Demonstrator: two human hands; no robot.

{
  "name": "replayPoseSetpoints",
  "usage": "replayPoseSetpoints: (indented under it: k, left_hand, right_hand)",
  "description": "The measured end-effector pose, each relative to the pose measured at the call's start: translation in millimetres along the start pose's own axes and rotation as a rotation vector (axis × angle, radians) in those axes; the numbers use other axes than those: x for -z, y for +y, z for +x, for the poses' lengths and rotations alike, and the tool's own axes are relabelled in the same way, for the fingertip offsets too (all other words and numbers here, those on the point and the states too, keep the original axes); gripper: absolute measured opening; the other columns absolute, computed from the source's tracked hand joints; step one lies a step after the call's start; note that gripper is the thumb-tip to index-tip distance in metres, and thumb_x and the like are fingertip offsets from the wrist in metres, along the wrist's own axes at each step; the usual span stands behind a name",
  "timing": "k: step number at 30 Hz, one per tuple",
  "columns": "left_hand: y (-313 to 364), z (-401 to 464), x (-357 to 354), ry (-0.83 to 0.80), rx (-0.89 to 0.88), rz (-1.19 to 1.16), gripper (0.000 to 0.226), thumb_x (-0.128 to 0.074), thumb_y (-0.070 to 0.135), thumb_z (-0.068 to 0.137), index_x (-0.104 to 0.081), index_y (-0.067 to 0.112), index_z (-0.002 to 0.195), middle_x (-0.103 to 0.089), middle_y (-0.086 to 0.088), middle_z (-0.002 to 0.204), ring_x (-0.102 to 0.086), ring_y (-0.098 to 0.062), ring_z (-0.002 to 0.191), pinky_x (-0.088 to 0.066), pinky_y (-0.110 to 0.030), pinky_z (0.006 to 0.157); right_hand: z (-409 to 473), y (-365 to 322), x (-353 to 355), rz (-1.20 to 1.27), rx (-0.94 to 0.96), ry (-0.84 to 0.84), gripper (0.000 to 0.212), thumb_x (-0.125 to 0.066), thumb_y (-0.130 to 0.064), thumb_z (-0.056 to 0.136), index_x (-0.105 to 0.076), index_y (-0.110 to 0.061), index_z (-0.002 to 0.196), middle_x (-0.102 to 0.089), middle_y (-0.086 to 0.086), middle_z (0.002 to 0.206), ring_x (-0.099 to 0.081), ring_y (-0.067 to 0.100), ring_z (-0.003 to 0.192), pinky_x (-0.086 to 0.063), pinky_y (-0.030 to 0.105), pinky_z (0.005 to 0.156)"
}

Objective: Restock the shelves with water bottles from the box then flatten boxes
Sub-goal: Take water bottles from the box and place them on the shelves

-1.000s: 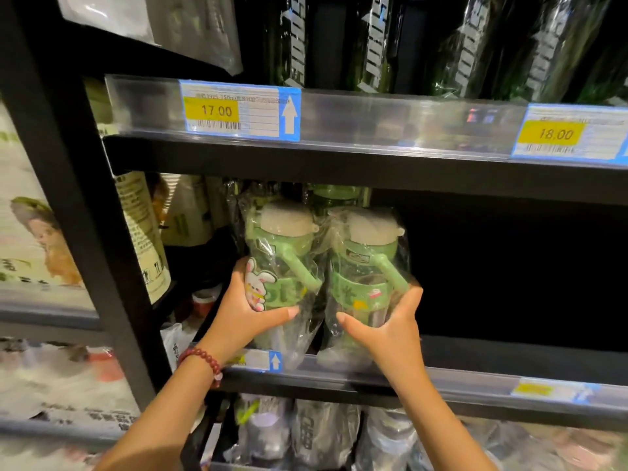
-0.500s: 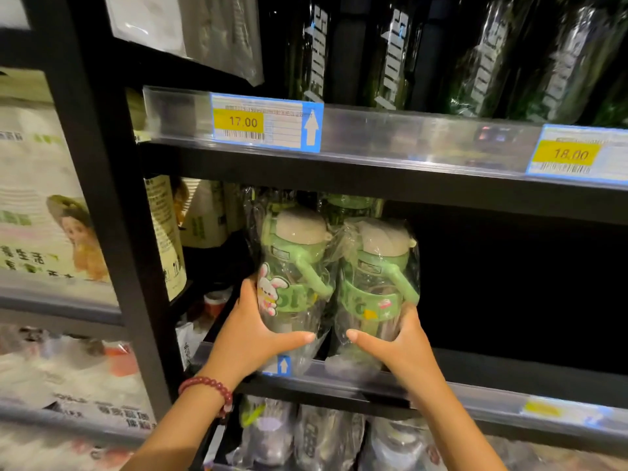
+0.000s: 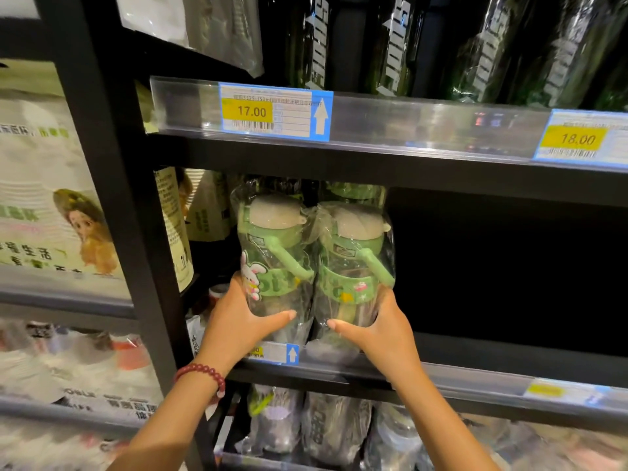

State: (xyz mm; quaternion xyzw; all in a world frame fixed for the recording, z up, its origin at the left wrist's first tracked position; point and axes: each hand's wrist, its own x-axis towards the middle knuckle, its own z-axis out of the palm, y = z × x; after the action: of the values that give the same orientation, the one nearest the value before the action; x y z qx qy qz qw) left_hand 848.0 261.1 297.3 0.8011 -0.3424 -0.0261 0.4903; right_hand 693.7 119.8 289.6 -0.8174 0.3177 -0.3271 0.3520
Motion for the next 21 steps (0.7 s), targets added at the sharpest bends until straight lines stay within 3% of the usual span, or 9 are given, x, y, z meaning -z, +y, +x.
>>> replayPoseSetpoints:
  k: [6,12,16,18,21]
  left_hand:
    - [-3,-2,-4,0.025,-0.011,0.048,0.083,-0.083,0.039,0.065,-0.036,0.027,0.133,-0.043,0.023,0.091,-0.046,-0.005,0.089,-0.036,-0.022,0.077]
    - [-9,0,-5,0.003,0.008,0.045,0.08,-0.083,0.048,0.06,-0.039,0.032,0.125,-0.053,0.011,0.109,-0.052,-0.01,0.102,-0.042,-0.028,0.085]
    - [-2,-3,-2,0.002,0.034,0.15,0.075,-0.08,0.055,0.06,-0.041,0.025,0.116,-0.051,0.015,0.095,-0.056,-0.018,0.099,-0.048,-0.034,0.083]
    - [2,-7,0,0.012,0.032,0.153,0.076,-0.08,0.054,0.061,-0.041,0.022,0.118,-0.055,0.009,0.102,-0.056,-0.02,0.103,-0.048,-0.036,0.085]
    - [4,-20,1,0.086,-0.023,0.1,0.075,-0.081,0.049,0.064,-0.039,0.023,0.12,-0.055,0.004,0.11,-0.056,-0.019,0.107,-0.048,-0.038,0.089]
  right_hand:
    - [-4,-4,-4,-0.018,-0.006,0.009,0.087,-0.084,-0.041,0.066,-0.036,-0.019,0.135,-0.051,-0.005,0.133,-0.049,0.015,0.123,-0.036,0.018,0.085]
    - [-6,-7,0,0.01,-0.028,-0.043,0.082,-0.082,-0.039,0.069,-0.036,-0.015,0.133,-0.052,-0.003,0.131,-0.05,0.016,0.12,-0.034,0.017,0.08]
    - [-6,-8,9,0.001,-0.003,-0.097,0.079,-0.082,-0.041,0.069,-0.038,-0.016,0.129,-0.05,-0.008,0.119,-0.051,0.012,0.112,-0.035,0.017,0.08]
    - [-8,-6,17,0.006,0.027,-0.109,0.072,-0.081,-0.039,0.071,-0.04,-0.018,0.127,-0.048,-0.013,0.115,-0.049,0.006,0.106,-0.036,0.017,0.081]
    - [-14,-1,28,-0.014,0.075,-0.106,0.073,-0.078,-0.037,0.075,-0.039,-0.02,0.133,-0.05,-0.01,0.12,-0.05,0.009,0.113,-0.038,0.021,0.085]
